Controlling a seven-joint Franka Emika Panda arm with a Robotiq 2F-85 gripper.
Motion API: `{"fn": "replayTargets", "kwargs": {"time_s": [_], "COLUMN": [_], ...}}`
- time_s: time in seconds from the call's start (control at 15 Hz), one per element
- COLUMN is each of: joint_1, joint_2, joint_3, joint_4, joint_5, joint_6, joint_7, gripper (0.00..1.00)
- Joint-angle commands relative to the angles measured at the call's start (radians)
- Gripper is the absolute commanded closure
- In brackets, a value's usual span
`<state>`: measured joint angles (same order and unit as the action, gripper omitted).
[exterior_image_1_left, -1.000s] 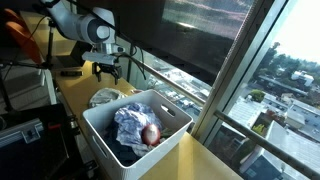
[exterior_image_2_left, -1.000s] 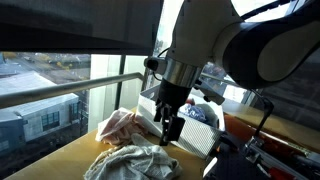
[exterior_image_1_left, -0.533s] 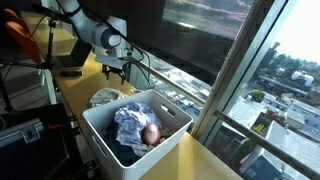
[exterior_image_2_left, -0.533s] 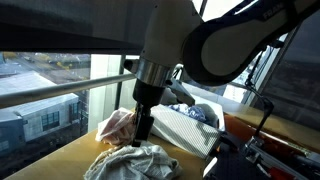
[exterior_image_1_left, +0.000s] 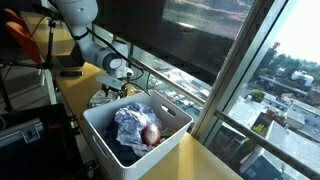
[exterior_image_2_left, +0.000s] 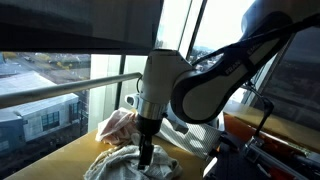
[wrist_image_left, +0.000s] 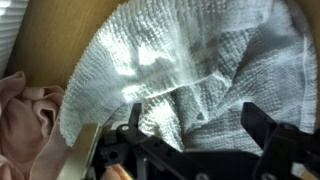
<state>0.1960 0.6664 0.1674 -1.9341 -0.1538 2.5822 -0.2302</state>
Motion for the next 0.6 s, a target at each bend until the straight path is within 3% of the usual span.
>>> {"fn": "replayTargets", "kwargs": {"time_s": [0.0, 0.07, 0.13, 0.53], "joint_1": [0.002, 0.006, 0.011, 0.018], "joint_2": [0.045, 0.055, 0.059, -0.006], "joint_3": [-0.027, -0.034, -0.039, -0.036], "joint_4": [-0.017, -0.032, -0.055, -0.197], "joint_5": [-0.027, -0.032, -0.039, -0.076], "joint_6": [0.035, 0.042, 0.051, 0.093], "joint_7": [0.009, 0.013, 0.020, 0.027], "gripper": [0.00, 0.00, 0.18, 0.64]}}
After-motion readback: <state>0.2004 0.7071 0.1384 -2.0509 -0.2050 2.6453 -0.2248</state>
